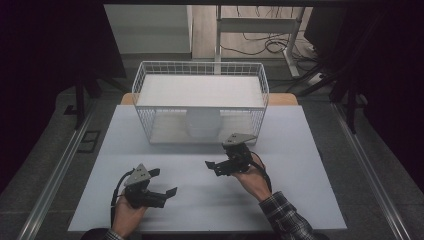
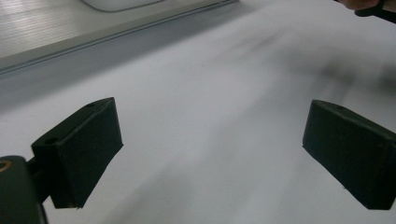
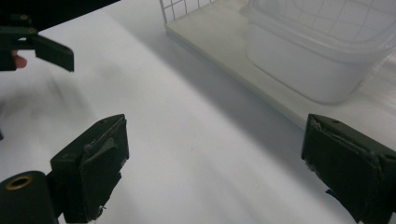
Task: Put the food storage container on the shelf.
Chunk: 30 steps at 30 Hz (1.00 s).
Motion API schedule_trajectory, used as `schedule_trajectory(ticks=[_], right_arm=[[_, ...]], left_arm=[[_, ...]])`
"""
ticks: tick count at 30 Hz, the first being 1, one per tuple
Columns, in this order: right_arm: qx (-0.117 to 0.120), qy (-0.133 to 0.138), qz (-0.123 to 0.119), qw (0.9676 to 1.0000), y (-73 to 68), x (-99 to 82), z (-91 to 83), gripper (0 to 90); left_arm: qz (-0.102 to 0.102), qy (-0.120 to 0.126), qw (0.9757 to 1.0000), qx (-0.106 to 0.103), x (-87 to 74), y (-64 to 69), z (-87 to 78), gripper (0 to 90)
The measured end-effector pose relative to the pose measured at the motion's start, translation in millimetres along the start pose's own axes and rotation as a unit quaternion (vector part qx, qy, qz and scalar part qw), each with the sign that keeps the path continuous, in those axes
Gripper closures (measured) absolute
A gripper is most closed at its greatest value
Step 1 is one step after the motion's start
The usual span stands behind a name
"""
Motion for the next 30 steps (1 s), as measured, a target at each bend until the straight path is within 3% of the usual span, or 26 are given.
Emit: schedule_trajectory(ticks=[17,30], right_arm=[[-0.010,-0.014,0.000,0.9999,-9.9,-30.5,-24.6,4.5],[-0.029,-0.004,0.018,0.9994,-9.3,-51.0,-49.7,0.6]], left_arm=[[-0.005,-0.007,0.9999,0.012,-2.3,-5.4,-3.1,4.0],[-0.006,-0.013,0.9992,0.037,-8.3,-15.7,-21.3,4.0]])
Point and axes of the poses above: each handheld gripper's, and its own axes: z roughly forward along the jaws, x roughly out of its top, y roughly to its right, the point moved 4 cm from there along z, roughly forward along the jaws, and after that the axes turned 5 degrees about x, right-handed, at the moved point
